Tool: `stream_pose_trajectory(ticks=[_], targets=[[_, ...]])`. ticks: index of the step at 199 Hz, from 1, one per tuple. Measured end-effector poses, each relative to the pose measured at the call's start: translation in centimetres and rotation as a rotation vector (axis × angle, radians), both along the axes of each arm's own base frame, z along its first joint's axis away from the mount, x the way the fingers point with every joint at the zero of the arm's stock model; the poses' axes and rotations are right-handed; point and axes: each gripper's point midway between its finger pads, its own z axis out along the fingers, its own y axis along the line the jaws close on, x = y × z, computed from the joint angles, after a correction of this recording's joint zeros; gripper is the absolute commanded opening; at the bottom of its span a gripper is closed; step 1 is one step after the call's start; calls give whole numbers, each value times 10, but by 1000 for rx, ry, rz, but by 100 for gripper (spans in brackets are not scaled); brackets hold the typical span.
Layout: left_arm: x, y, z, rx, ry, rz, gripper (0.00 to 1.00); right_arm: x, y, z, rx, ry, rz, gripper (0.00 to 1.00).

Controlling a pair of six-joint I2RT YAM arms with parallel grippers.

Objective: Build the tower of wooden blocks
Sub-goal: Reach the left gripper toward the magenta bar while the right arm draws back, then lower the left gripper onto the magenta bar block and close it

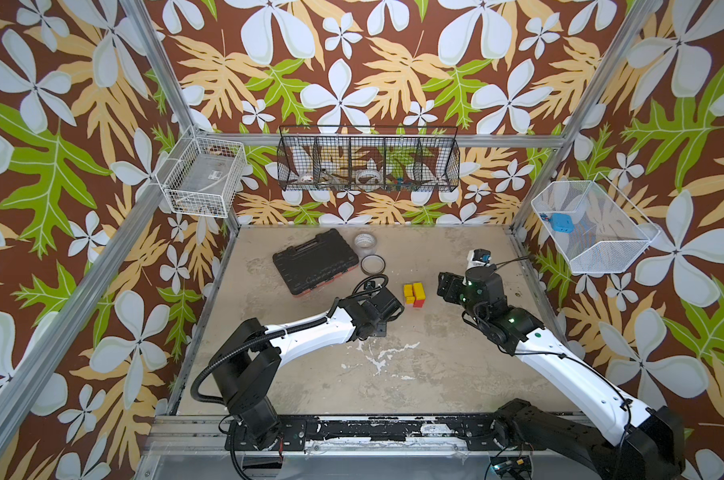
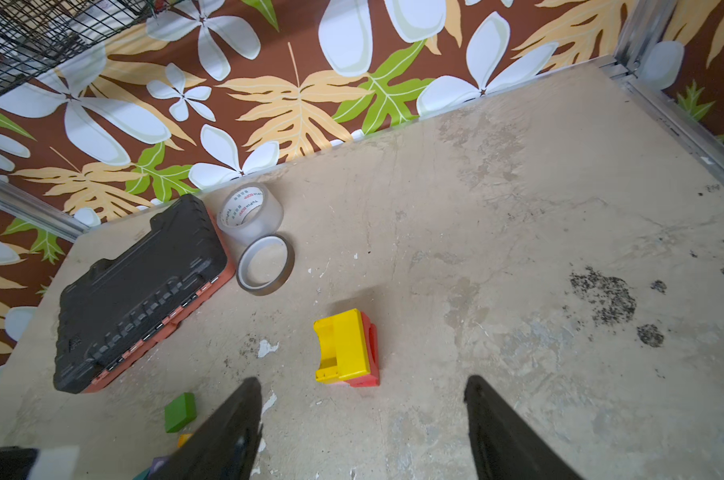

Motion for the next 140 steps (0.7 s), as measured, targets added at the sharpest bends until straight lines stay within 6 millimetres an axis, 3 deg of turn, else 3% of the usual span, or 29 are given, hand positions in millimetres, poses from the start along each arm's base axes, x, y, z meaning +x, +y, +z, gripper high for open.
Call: stream_pose_trajectory(ticks=[140], targets=[[18, 13, -40, 214, -15, 37, 45, 2, 15, -11, 27, 51, 60, 77]])
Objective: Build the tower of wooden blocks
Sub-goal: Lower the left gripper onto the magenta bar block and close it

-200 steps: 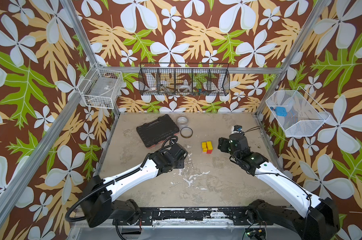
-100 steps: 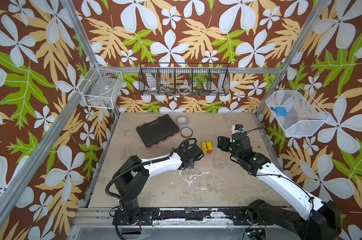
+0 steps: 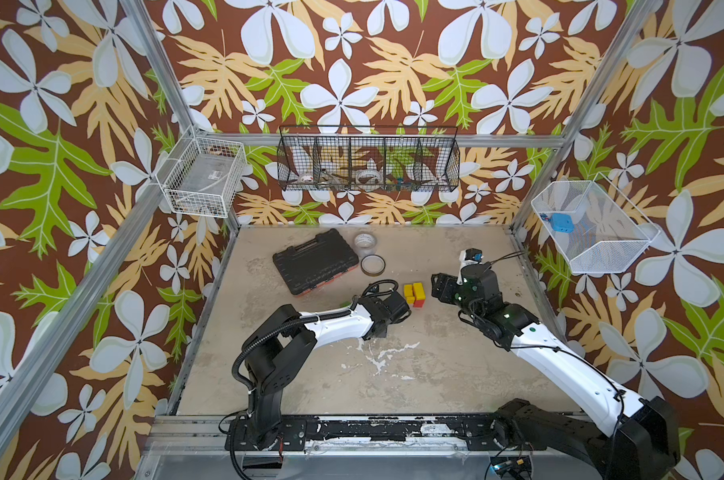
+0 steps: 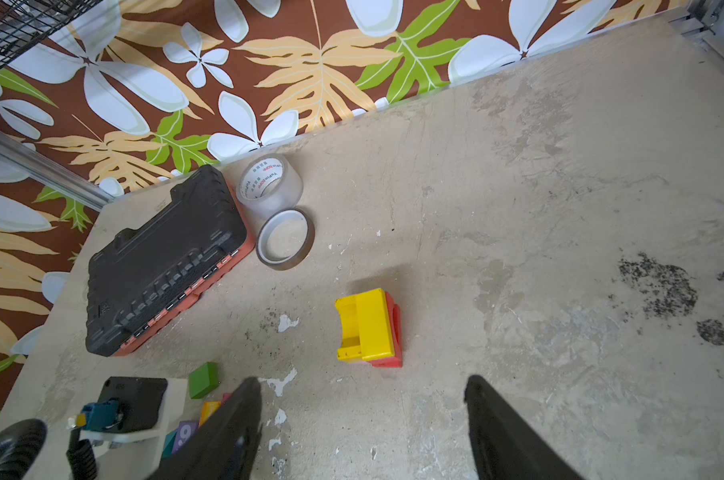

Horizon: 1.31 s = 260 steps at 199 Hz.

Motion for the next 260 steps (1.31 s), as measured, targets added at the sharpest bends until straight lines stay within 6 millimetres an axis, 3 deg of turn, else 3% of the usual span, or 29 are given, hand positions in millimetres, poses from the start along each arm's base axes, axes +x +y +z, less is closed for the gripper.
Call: stream_pose_trajectory(ticks=[104, 260], targets=[[8, 10, -14, 48, 6, 17, 45, 2, 5, -7, 2, 24, 19, 77], [22, -14, -22, 4, 9, -13, 44, 1, 6, -6, 4, 24, 22, 77]])
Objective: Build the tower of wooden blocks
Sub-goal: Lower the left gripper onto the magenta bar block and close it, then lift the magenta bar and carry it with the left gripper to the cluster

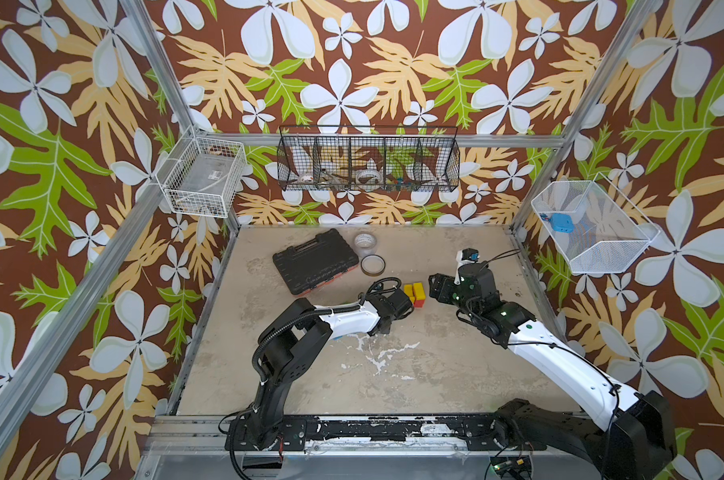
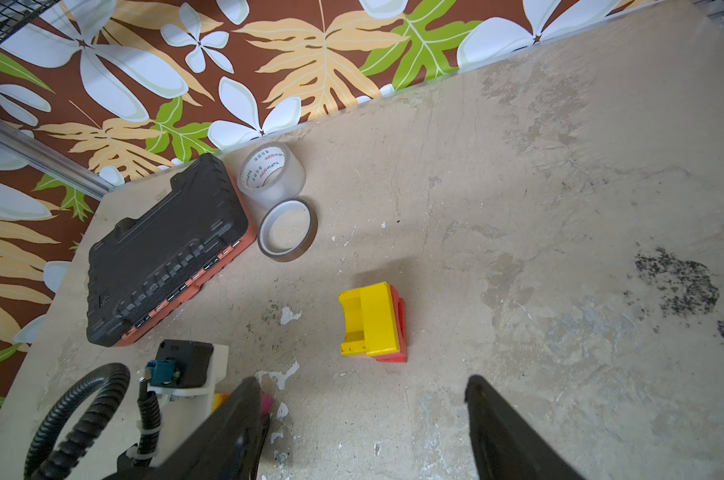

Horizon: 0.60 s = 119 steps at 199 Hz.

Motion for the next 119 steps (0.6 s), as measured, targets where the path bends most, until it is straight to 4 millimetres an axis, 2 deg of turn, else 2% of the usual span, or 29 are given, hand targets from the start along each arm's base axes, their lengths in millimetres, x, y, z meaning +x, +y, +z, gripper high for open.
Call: stream_pose_trajectory(ticks=[18, 51, 89, 101, 112, 119], targets=[[1, -2, -1, -2, -1, 0, 39, 0, 0, 0, 0, 0, 0, 77], [1, -5, 0, -19, 3, -4, 17, 0, -1, 6, 3, -14, -3, 78], [-3, -5, 0, -43, 11, -7, 12, -1, -4, 10, -2, -28, -14, 78], [-4, -6, 1, -53, 21, -6, 8, -1, -5, 12, -3, -33, -18, 78], [-7, -7, 3, -64, 39, -5, 0, -2, -6, 13, -1, -37, -19, 78], [-8, -9, 4, -74, 47, -1, 0, -3, -7, 13, -2, -39, -21, 78]])
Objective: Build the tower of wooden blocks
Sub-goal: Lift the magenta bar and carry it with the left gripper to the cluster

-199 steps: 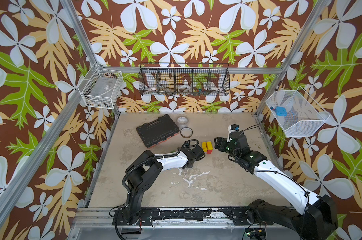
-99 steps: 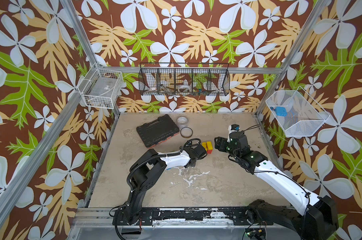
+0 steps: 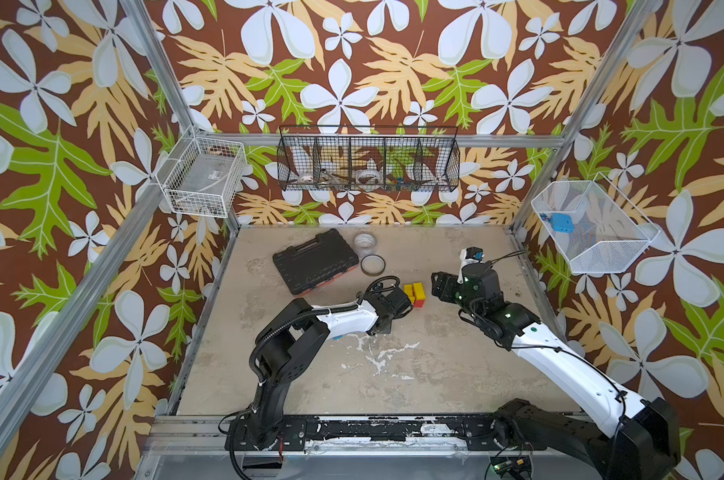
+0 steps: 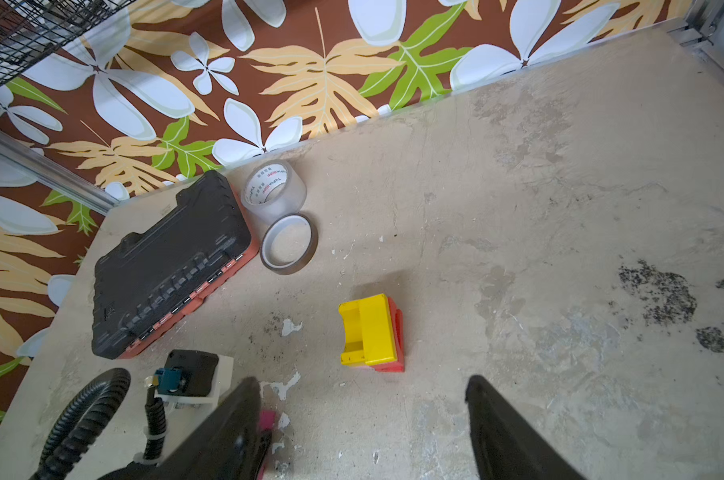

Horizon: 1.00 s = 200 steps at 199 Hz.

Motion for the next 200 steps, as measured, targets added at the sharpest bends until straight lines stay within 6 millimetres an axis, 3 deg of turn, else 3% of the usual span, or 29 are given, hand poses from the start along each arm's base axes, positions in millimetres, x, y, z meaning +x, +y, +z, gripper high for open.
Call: stream_pose_trajectory(ticks=[23, 74, 89, 123, 157, 172, 200], targets=[[4, -8, 15, -33, 2, 10, 0, -3, -3, 1, 2, -9, -6, 79], [31, -23, 84, -92, -75, 123, 0, -6, -9, 9, 2, -36, -27, 81], [34, -23, 97, -96, -89, 139, 0, -6, -9, 8, -1, -35, -29, 81], [30, -22, 108, -76, -86, 112, 0, -6, -13, 7, -9, -37, -44, 84], [38, -45, 130, -145, -96, 46, 0, -4, -19, 1, -21, -26, -67, 85], [45, -51, 129, -152, -87, 48, 0, -2, -21, -1, -26, -20, -74, 85], [59, -44, 113, -121, -42, 98, 0, 0, -23, -5, -33, -13, -85, 85]])
